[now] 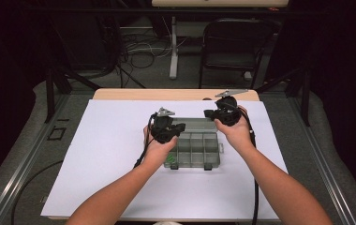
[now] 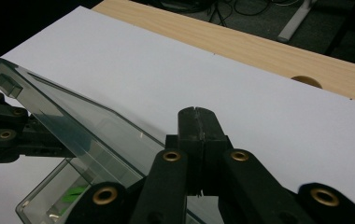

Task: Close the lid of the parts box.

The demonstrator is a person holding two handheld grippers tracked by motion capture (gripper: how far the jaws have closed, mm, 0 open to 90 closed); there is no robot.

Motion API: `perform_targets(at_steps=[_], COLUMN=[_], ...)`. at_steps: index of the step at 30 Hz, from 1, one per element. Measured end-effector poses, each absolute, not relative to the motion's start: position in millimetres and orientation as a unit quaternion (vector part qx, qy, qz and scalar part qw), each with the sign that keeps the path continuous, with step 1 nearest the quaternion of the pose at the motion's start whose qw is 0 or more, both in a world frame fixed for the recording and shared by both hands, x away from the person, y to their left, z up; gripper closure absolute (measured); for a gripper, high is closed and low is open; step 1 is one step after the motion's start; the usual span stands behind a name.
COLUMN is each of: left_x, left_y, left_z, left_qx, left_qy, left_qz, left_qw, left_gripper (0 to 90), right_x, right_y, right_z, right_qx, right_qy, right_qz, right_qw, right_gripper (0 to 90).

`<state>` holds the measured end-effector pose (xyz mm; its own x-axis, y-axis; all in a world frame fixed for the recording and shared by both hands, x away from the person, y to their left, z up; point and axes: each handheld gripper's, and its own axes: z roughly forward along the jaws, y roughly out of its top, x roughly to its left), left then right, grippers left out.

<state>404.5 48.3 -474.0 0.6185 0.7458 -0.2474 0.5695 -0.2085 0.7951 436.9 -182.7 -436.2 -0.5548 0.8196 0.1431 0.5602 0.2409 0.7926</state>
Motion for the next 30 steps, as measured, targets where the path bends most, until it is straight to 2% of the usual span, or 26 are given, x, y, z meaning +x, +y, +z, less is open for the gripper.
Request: perform_targets(at_steps=[30], left_x=[387.0], left_y=[50.7], left_z=[-486.0], left_qx=[0.77], left_qy=[0.423], left_qz=[0.086], left_qw=[0.47], left_gripper=[87.5], right_x=[413.6], right_y=[-185.4], right_z=[-452.6], right_qx=[0.437], right_qy=[0.783], right_qz=[0.42], right_qw=[0.139], right_gripper=[90.0])
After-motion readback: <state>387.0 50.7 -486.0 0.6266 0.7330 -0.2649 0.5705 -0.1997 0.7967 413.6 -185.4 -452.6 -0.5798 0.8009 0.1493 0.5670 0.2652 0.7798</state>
